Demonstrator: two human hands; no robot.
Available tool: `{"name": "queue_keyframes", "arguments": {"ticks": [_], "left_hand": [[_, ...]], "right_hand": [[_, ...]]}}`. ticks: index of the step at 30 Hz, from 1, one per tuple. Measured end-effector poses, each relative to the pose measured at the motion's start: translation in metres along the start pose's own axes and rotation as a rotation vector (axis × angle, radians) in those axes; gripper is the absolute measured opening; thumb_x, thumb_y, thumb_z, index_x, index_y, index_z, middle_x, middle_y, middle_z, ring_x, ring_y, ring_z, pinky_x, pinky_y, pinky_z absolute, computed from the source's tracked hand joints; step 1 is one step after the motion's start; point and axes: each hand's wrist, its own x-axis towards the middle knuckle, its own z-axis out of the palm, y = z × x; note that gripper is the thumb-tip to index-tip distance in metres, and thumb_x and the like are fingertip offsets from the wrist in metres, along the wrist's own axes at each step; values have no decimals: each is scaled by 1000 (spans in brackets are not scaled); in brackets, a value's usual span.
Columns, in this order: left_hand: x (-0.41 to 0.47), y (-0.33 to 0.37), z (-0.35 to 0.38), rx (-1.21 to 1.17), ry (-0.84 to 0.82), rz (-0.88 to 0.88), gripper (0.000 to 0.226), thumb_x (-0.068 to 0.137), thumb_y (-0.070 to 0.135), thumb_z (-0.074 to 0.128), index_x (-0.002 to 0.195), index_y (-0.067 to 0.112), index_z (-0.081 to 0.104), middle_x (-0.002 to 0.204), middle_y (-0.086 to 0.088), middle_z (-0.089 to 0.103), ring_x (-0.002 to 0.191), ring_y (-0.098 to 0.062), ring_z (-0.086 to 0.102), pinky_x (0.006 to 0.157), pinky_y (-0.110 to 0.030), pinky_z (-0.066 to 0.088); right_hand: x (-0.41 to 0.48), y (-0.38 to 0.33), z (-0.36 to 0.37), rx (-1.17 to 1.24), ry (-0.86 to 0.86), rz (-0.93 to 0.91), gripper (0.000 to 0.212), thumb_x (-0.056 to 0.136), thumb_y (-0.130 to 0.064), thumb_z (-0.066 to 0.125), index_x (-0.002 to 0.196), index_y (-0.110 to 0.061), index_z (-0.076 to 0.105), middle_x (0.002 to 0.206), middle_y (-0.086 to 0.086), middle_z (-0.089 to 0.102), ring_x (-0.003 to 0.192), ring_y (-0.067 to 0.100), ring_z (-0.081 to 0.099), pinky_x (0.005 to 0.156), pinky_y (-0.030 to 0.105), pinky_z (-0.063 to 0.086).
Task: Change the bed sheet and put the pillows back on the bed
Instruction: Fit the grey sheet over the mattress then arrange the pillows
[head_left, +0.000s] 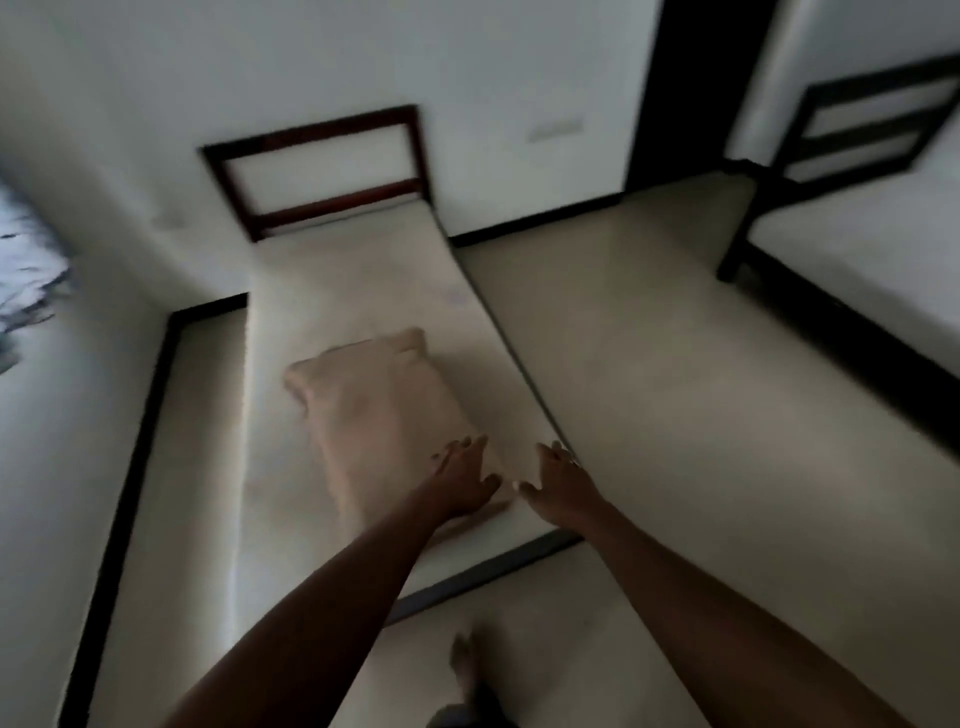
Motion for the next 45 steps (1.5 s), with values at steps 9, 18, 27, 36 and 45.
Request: {"name": "queue_keyframes", "arguments": {"ticks": [9, 18, 27, 36, 45], "left_hand": [[136, 147, 51, 268, -299, 476, 78, 102, 56, 41, 161, 18, 8, 168, -10, 12, 155, -26, 12, 125, -41, 12], [160, 297, 118, 491, -521, 978, 78, 99, 57, 48, 160, 18, 19, 164, -7, 28, 149, -27, 28, 120, -44, 28], [15, 404, 239, 686, -790, 1432, 71, 98, 48, 54, 157, 19, 27, 158, -5, 38, 143, -26, 38, 115, -39, 35], [-81, 455, 369, 794, -1070, 1341, 53, 97, 34, 59, 145, 14, 46, 140, -7, 58, 130, -25, 54, 100, -30, 42], [-79, 466, 515, 645, -1182, 826, 78, 80, 42, 73, 146, 16, 41, 137, -8, 59, 120, -29, 60, 93, -43, 56]], "right_hand": [[-19, 138, -49, 205, 202, 496, 84, 100, -53, 49, 162, -15, 7, 169, 18, 1, 155, 32, 11, 122, 50, 22], [-123, 209, -12, 445, 410, 983, 81, 103, -49, 45, 162, -13, 3, 168, 20, -4, 156, 35, 6, 124, 52, 16], [-298, 229, 112, 795, 490, 1542, 80, 101, -46, 49, 162, -16, 6, 168, 17, 0, 155, 35, 9, 123, 50, 18], [-381, 327, 189, 1051, 701, 1729, 77, 97, -46, 59, 157, -12, 24, 159, 16, 30, 148, 35, 29, 115, 49, 35], [-388, 411, 267, 1465, 989, 1926, 93, 86, -51, 73, 151, -4, 29, 149, 20, 45, 137, 38, 46, 110, 45, 42]]}}
